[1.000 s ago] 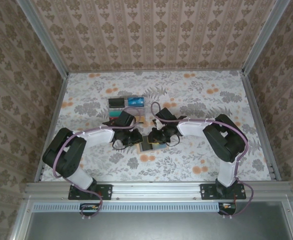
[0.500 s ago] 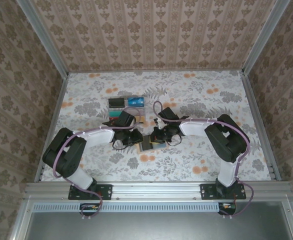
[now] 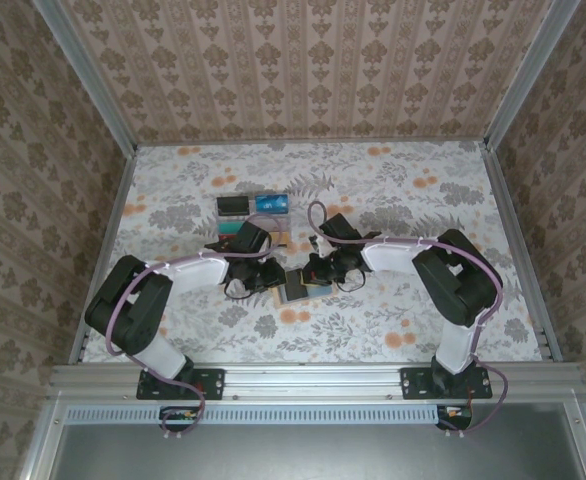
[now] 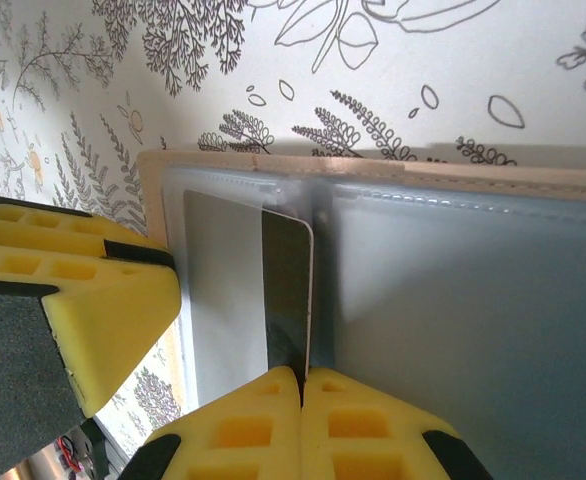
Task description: Take the credit cards out of the card holder
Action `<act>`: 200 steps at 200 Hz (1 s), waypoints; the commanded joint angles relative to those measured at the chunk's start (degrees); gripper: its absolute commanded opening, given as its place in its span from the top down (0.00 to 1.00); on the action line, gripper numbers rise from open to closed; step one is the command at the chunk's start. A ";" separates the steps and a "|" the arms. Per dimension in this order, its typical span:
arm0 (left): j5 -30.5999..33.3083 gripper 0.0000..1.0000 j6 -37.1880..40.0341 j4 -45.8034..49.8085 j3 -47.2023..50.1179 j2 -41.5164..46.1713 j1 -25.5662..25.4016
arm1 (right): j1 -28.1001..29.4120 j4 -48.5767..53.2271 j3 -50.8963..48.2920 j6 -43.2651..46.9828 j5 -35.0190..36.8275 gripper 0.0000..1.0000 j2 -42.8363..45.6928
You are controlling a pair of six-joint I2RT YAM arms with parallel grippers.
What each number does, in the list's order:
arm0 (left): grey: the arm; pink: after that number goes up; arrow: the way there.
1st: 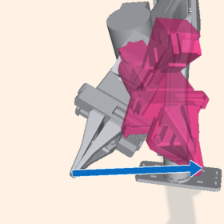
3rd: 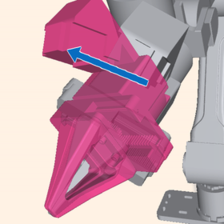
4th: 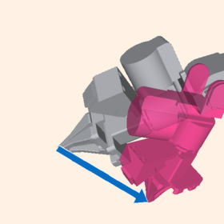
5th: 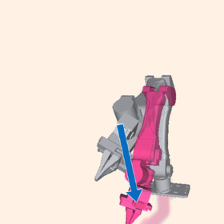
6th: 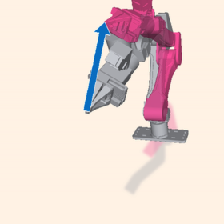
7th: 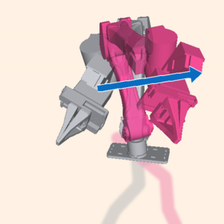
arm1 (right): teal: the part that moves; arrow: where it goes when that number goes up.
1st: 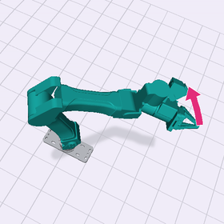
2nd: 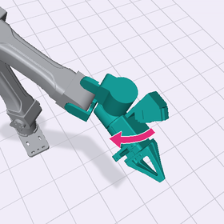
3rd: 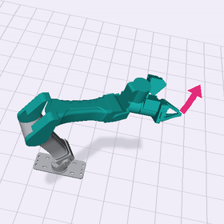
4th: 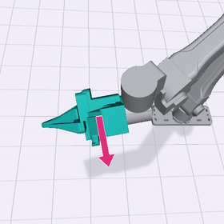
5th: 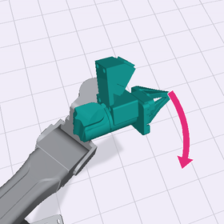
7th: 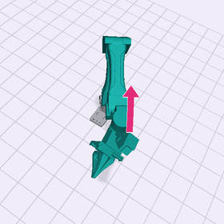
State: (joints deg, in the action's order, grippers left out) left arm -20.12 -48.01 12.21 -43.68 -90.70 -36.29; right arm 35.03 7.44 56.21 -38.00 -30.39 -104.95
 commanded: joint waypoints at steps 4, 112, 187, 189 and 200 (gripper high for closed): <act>1.31 0.80 1.18 5.64 0.56 -2.20 0.52 | -0.66 2.38 -1.43 0.99 2.18 0.95 1.49; -0.54 0.79 3.58 3.70 0.75 0.26 1.57 | -2.42 -4.00 -9.14 3.83 6.78 1.00 13.72; -8.72 0.47 5.92 -0.76 -3.55 14.31 7.54 | -6.57 -22.55 -16.09 -0.70 -2.90 1.00 24.44; -9.24 0.45 5.91 -1.24 -3.42 14.60 7.86 | -6.69 -22.82 -16.15 -0.86 -3.13 1.00 24.44; -12.73 0.42 5.41 -4.37 -2.44 15.82 9.66 | -7.80 -26.40 -16.39 -3.39 -5.55 1.00 24.28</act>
State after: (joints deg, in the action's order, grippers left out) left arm -25.98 -43.22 12.62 -45.76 -78.67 -30.13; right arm 29.21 -8.12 41.34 -36.56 -29.26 -81.76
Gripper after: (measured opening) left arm 0.547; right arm 0.067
